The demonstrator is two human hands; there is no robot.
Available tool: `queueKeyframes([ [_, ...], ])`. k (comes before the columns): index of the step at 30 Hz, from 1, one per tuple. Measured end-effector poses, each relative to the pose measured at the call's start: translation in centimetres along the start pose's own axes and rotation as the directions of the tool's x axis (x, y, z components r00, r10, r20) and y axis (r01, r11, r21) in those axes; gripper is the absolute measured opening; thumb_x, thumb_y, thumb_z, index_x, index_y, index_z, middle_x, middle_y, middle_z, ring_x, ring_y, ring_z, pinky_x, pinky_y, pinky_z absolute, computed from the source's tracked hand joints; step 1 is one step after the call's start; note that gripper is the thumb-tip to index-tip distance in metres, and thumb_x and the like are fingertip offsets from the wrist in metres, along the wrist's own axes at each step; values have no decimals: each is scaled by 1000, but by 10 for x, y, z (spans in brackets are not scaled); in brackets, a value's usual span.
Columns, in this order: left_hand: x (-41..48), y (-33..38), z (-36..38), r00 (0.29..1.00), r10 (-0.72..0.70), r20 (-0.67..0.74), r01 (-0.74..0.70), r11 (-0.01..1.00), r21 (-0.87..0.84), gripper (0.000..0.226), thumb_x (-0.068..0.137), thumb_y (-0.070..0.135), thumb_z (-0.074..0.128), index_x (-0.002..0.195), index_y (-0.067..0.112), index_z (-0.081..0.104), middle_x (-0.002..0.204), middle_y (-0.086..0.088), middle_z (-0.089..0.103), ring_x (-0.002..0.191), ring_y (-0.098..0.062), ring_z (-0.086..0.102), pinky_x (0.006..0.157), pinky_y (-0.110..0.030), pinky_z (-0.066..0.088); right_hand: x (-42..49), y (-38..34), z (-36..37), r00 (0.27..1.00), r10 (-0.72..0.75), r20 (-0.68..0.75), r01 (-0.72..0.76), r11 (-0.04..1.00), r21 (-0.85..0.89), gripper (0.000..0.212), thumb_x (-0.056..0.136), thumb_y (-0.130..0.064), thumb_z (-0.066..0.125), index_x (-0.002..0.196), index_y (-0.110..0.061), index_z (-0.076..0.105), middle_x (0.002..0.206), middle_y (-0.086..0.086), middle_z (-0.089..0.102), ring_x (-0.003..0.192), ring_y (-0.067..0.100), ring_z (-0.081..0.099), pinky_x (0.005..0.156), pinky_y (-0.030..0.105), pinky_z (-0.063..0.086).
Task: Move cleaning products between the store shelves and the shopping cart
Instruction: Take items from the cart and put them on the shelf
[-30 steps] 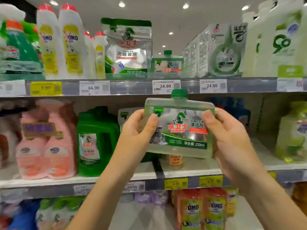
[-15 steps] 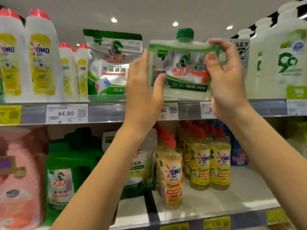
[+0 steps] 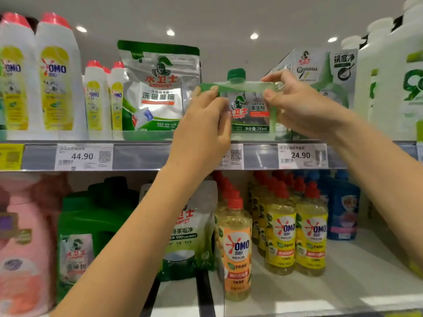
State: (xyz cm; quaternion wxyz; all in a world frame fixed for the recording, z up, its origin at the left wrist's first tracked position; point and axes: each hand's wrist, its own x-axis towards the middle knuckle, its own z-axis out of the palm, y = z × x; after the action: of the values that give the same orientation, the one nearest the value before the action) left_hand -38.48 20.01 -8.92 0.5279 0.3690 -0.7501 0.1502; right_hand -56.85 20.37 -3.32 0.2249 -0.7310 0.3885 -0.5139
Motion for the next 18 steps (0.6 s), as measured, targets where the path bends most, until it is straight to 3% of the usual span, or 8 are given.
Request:
queueKeyframes([
  [1, -2, 0, 2, 1000, 6, -4, -5, 1000, 17, 30, 99, 23, 49, 127, 15, 57, 149, -1, 40, 147, -21, 18, 109, -26, 22, -2, -3, -3, 999, -39, 8, 40, 980, -195, 19, 101, -16, 45, 120, -18, 44, 121, 9, 55, 114, 25, 58, 95, 33, 52],
  [3, -5, -2, 7, 998, 53, -39, -50, 996, 73, 30, 97, 22, 52, 125, 14, 60, 140, -4, 49, 140, -26, 32, 108, -35, 34, -3, -8, -5, 989, -133, 68, 147, 793, -592, 43, 94, -27, 60, 131, -19, 40, 127, -1, 45, 115, 20, 53, 95, 25, 48],
  [5, -9, -6, 13, 993, 75, -87, -66, 992, 104, 22, 94, 22, 54, 111, 13, 65, 115, -4, 59, 113, -24, 51, 88, -37, 48, -1, -9, -4, 980, -140, 139, 196, 617, -762, 78, 81, -39, 73, 144, -22, 30, 141, -2, 34, 128, 14, 38, 111, 33, 35],
  [7, -13, -9, 18, 987, 101, -126, -82, 985, 151, 19, 92, 25, 51, 96, 13, 67, 93, -2, 60, 86, -22, 55, 74, -33, 43, 3, -8, 0, 977, -169, 129, 203, 569, -796, 93, 73, -44, 78, 147, -20, 27, 146, -1, 31, 134, 15, 29, 113, 34, 26],
  [9, -18, -9, 23, 983, 127, -131, -97, 972, 215, 21, 92, 28, 48, 89, 15, 65, 85, 1, 60, 78, -21, 55, 75, -31, 34, 9, -5, 3, 972, -206, 114, 212, 550, -808, 93, 69, -44, 80, 144, -19, 30, 143, -1, 34, 132, 16, 31, 111, 33, 28],
  [12, -17, -8, 24, 985, 131, -110, -102, 967, 234, 27, 94, 34, 44, 96, 19, 66, 96, 3, 61, 88, -19, 56, 79, -31, 32, 16, -2, 6, 969, -208, 135, 228, 529, -818, 93, 69, -37, 82, 143, -19, 29, 144, 1, 35, 131, 17, 33, 111, 34, 31],
  [16, -12, -3, 25, 996, 92, -4, -85, 932, 353, 50, 96, 46, 28, 118, 20, 64, 126, 0, 58, 114, -23, 54, 88, -39, 39, 29, -1, 11, 970, -188, 152, 225, 475, -850, 88, 74, -30, 81, 143, -18, 29, 144, 3, 36, 129, 20, 35, 107, 35, 31],
  [18, -8, 1, 23, 998, 45, 41, -58, 903, 425, 62, 97, 52, 14, 113, 21, 65, 123, -1, 61, 113, -24, 55, 88, -39, 38, 38, 1, 15, 972, -176, 156, 217, 419, -882, 80, 76, -31, 80, 137, -16, 32, 135, 4, 39, 117, 19, 35, 99, 34, 32],
])
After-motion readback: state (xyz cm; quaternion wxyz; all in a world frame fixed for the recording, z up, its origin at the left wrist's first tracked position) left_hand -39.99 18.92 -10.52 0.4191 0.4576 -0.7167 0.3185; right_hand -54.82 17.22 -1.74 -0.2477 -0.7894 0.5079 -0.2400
